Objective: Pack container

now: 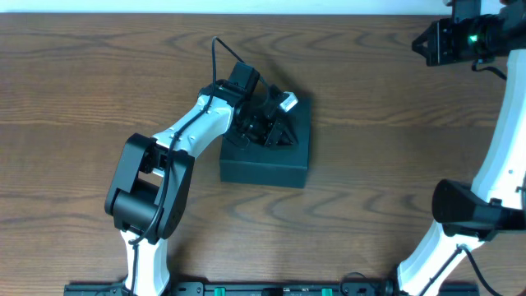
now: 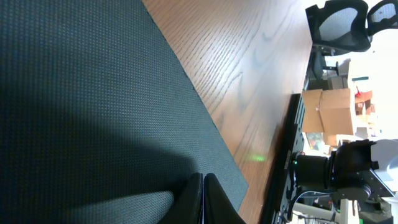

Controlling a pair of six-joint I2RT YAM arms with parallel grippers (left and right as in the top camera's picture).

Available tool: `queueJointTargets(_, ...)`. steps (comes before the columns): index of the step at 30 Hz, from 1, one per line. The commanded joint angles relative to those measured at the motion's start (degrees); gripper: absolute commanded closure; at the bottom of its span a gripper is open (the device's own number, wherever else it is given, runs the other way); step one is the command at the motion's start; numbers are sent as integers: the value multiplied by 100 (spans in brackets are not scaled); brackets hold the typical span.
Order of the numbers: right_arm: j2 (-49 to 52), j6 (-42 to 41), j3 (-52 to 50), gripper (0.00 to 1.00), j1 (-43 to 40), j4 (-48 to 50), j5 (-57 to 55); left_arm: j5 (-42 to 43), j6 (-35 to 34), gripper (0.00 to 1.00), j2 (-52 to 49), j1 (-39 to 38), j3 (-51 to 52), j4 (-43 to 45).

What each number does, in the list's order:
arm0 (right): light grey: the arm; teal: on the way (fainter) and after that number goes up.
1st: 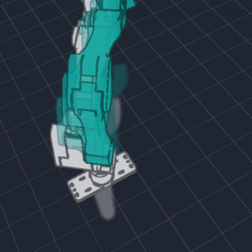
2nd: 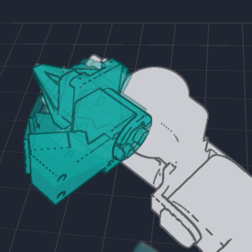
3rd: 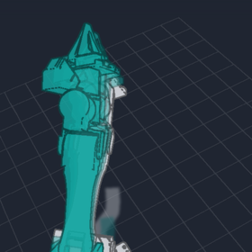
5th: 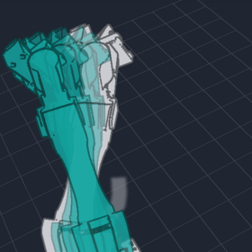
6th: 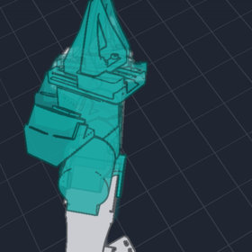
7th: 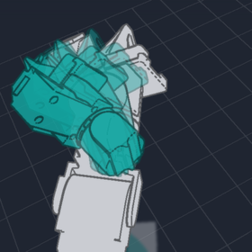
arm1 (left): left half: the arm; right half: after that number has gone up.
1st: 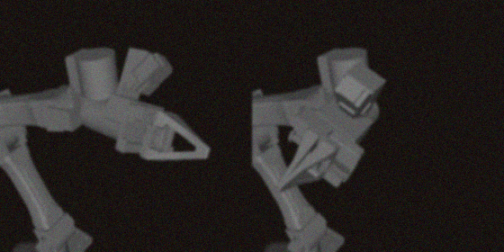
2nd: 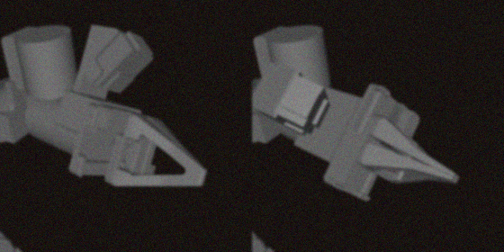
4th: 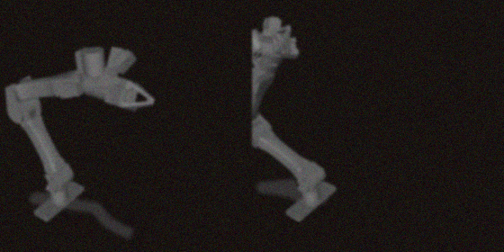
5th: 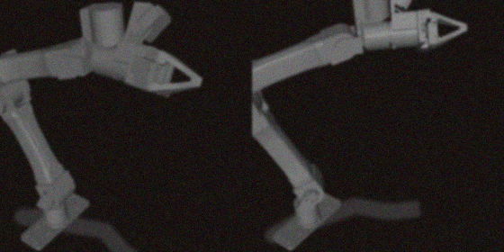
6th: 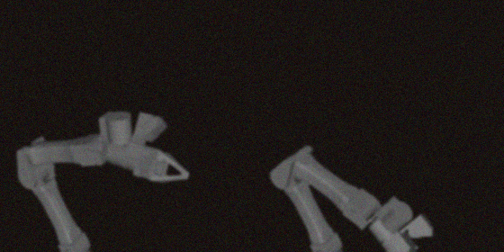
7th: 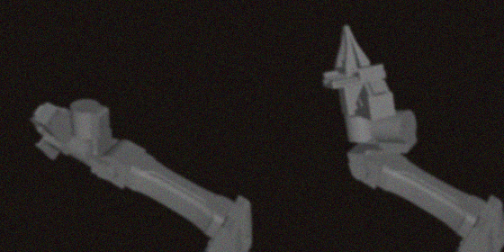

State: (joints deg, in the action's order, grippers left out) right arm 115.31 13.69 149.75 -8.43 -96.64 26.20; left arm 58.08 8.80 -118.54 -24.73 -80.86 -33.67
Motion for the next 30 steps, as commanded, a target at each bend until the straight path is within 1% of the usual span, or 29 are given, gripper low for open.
queueJointTargets(1, -140, 74, -31, 98, 20, -4, 109, -2417, 17, 94, -868, -81, 800, -354)
queueJointTargets(6, -140, 22, -31, 98, 24, -20, 94, -2382, -72, 94, -868, -81, 800, -236)
queueJointTargets(11, -157, -256, -31, 98, 92, -63, -138, -2094, -278, 94, -868, -74, 785, -118)
queueJointTargets(13, -229, -254, -31, 99, 308, -35, -234, -2092, -341, 94, -868, -74, 748, -120)
queueJointTargets(16, -409, -369, -28, 98, 654, 83, -680, -2013, -372, 94, -868, -74, 656, -140)
queueJointTargets(21, -750, -391, -116, 98, 1093, -63, -1099, -1947, -369, 94, -868, -72, 393, -254)
queueJointTargets(23, -1062, -378, -605, 98, 1222, 24, -1099, -1947, -367, 94, -868, -74, 223, -363)
queueJointTargets(24, -1300, -313, -1056, 98, 1305, 162, -1128, -1945, -367, 94, -868, -74, 116, -409)
queueJointTargets(26, -1840, -216, -2157, 98, 1502, 516, -1401, -1947, -332, 94, -868, -74, -83, -472)
queueJointTargets(29, -2542, 63, -3595, 99, 1775, 1029, -1414, -1947, -299, 94, -868, -74, -313, -529)
queueJointTargets(30, -2863, 74, -4288, 98, 1923, 1296, -1416, -1947, -299, 94, -868, -74, -382, -529)
